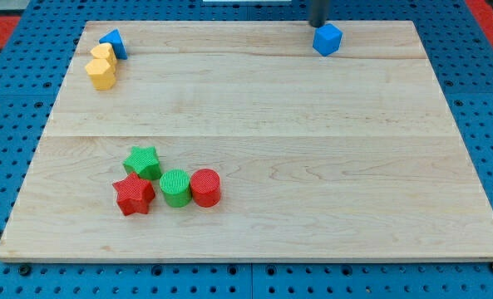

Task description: Push the cube to the right of the heart

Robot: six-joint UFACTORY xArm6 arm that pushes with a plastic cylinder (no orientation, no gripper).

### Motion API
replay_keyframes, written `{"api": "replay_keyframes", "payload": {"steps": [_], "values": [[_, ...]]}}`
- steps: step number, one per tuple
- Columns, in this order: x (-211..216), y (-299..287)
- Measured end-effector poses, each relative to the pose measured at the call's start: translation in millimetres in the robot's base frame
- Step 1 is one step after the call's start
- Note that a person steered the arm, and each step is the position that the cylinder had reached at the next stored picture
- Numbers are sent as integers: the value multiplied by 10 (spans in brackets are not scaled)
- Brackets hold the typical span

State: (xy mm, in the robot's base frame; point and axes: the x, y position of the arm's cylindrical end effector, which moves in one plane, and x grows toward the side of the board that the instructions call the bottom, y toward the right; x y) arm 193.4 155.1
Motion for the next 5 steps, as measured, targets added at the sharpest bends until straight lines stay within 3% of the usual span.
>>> {"api": "replay_keyframes", "payload": {"steps": [1, 3, 5], "values": [[285, 160], [759, -1442], [673, -2933]]}}
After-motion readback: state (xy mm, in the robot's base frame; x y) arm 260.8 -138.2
